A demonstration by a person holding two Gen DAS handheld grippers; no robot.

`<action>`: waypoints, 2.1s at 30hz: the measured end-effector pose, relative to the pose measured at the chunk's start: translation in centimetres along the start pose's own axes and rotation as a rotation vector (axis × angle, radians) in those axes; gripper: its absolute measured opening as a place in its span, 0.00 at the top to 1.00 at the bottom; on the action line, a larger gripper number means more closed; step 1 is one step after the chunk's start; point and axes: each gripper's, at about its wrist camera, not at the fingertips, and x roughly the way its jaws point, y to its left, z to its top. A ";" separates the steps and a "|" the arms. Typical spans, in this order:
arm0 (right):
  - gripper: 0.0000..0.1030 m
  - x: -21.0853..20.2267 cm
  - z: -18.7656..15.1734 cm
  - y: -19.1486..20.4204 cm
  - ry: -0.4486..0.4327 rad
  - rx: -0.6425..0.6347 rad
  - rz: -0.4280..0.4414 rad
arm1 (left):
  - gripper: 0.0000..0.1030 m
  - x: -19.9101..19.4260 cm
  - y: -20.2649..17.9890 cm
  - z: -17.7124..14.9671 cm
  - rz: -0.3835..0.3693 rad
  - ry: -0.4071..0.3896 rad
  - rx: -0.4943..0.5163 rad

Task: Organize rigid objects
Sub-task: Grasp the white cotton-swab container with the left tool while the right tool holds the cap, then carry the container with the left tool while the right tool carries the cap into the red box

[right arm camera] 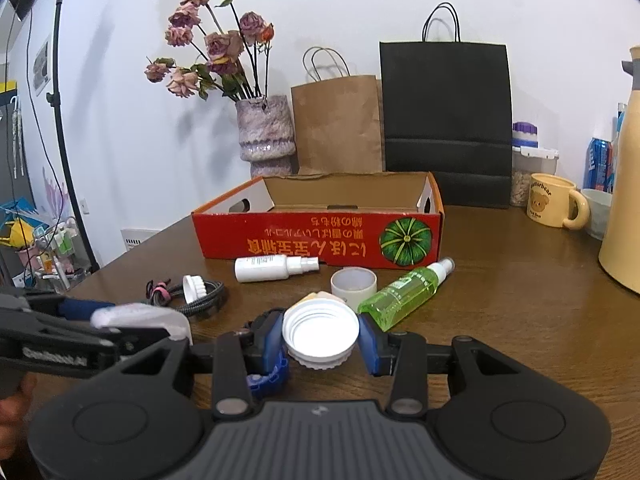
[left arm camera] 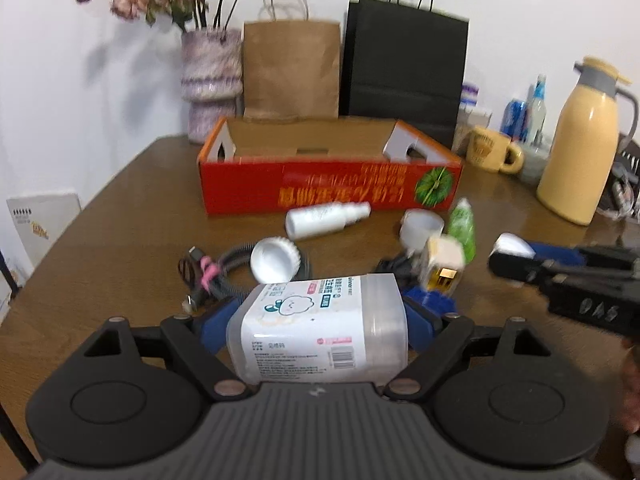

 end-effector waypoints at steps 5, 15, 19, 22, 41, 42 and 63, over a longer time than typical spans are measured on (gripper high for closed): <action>0.62 -0.1 1.0 0.0 -0.019 -0.003 0.001 | 0.16 -1.4 -0.5 2.7 0.022 -0.083 -0.014; 0.62 1.1 5.1 0.5 -0.085 -0.018 -0.002 | 0.16 -0.3 -0.1 7.9 0.033 -0.169 -0.083; 0.62 2.2 6.8 0.5 -0.100 -0.024 -0.011 | 0.16 0.8 0.3 9.3 0.036 -0.187 -0.111; 0.62 3.3 8.1 0.4 -0.109 -0.024 -0.023 | 0.16 1.8 0.5 10.2 0.052 -0.193 -0.119; 0.62 13.1 14.5 -2.8 -0.076 0.000 -0.049 | 0.16 10.9 2.6 15.4 0.128 -0.178 -0.177; 0.62 13.7 14.7 -3.0 -0.068 0.002 -0.046 | 0.16 11.5 2.6 15.6 0.138 -0.175 -0.175; 0.62 23.6 14.2 -5.1 0.127 0.022 -0.037 | 0.16 20.1 4.2 16.3 0.238 -0.042 -0.123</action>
